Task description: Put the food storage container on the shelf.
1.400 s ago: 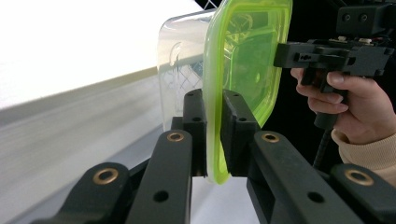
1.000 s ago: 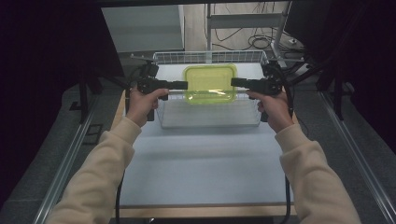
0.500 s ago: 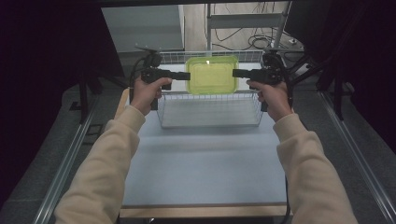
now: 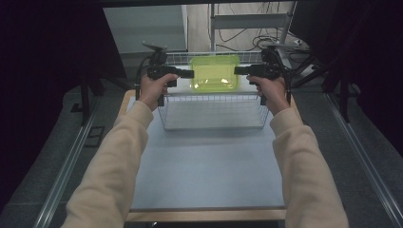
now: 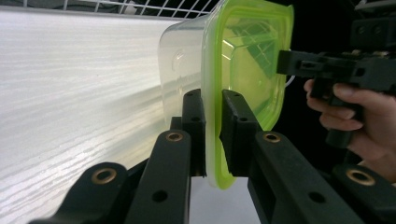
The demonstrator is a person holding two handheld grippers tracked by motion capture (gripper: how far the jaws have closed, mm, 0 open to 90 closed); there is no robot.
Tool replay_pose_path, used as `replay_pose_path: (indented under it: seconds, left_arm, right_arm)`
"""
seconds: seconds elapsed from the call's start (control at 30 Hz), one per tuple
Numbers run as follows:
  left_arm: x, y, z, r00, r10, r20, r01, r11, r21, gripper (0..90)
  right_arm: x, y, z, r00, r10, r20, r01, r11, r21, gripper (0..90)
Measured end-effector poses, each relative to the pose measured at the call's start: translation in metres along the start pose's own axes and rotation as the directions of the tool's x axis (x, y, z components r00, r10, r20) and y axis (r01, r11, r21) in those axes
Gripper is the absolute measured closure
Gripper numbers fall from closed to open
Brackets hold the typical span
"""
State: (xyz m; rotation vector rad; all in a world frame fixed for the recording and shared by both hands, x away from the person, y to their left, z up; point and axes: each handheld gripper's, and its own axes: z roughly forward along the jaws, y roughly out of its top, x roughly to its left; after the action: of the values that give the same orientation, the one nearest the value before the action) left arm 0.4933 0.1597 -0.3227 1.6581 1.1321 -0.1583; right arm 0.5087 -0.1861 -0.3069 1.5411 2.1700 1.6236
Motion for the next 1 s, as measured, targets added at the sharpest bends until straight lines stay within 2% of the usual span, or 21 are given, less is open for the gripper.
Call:
replay_pose_path:
  seconds: [0.1, 0.23, 0.4, 0.47, 0.6, 0.63, 0.77, 0.83, 0.87, 0.93, 1.0]
  left_arm:
    - [0.001, 0.003, 0.003, 0.9999, -0.003, -0.014, 0.003, 1.0000, -0.005, 80.4]
    - [0.004, 0.006, 0.008, 0.9988, -0.038, -0.032, 0.037, 0.9989, -0.029, 79.2]
    - [0.005, 0.010, 0.013, 0.9966, -0.050, -0.066, 0.047, 0.9980, -0.043, 76.9]
    - [0.007, 0.010, 0.015, 0.9962, -0.056, -0.067, 0.053, 0.9975, -0.048, 75.8]
    - [0.010, 0.010, 0.021, 0.9949, -0.055, -0.084, 0.051, 0.9974, -0.051, 72.4]
    - [0.012, 0.010, 0.024, 0.9945, -0.051, -0.092, 0.046, 0.9976, -0.051, 69.2]
    - [0.015, 0.010, 0.027, 0.9948, -0.048, -0.090, 0.042, 0.9968, -0.068, 67.6]
    - [0.016, 0.010, 0.028, 0.9943, -0.048, -0.095, 0.041, 0.9967, -0.070, 64.5]
    - [0.017, 0.010, 0.028, 0.9947, -0.046, -0.092, 0.041, 0.9972, -0.063, 60.5]
    - [0.019, 0.010, 0.029, 0.9952, -0.044, -0.087, 0.038, 0.9973, -0.063, 52.1]
    - [0.019, 0.010, 0.028, 0.9946, -0.043, -0.094, 0.035, 0.9959, -0.083, 43.1]
  right_arm:
    - [-0.001, 0.002, 0.002, 1.0000, -0.001, 0.002, 0.001, 1.0000, -0.003, 79.3]
    - [-0.002, 0.004, 0.007, 0.9996, -0.012, 0.027, 0.012, 0.9998, -0.012, 78.0]
    - [-0.004, 0.004, 0.012, 0.9986, -0.027, 0.045, 0.028, 0.9994, -0.022, 74.9]
    - [-0.004, 0.004, 0.014, 0.9967, -0.052, 0.063, 0.053, 0.9982, -0.027, 72.5]
    - [-0.003, 0.003, 0.017, 0.9935, -0.071, 0.089, 0.074, 0.9969, -0.027, 69.8]
    - [-0.003, 0.002, 0.019, 0.9906, -0.079, 0.112, 0.081, 0.9965, -0.020, 66.9]
    - [-0.003, 0.001, 0.021, 0.9876, -0.086, 0.131, 0.090, 0.9958, -0.019, 64.4]
    - [-0.004, 0.001, 0.021, 0.9886, -0.076, 0.130, 0.080, 0.9965, -0.025, 62.1]
    - [-0.004, 0.000, 0.022, 0.9866, -0.078, 0.143, 0.083, 0.9960, -0.031, 58.5]
    - [-0.002, 0.000, 0.022, 0.9729, -0.116, 0.200, 0.124, 0.9919, -0.029, 50.5]
    - [0.000, 0.000, 0.021, 0.9668, -0.130, 0.220, 0.140, 0.9895, -0.034, 46.2]
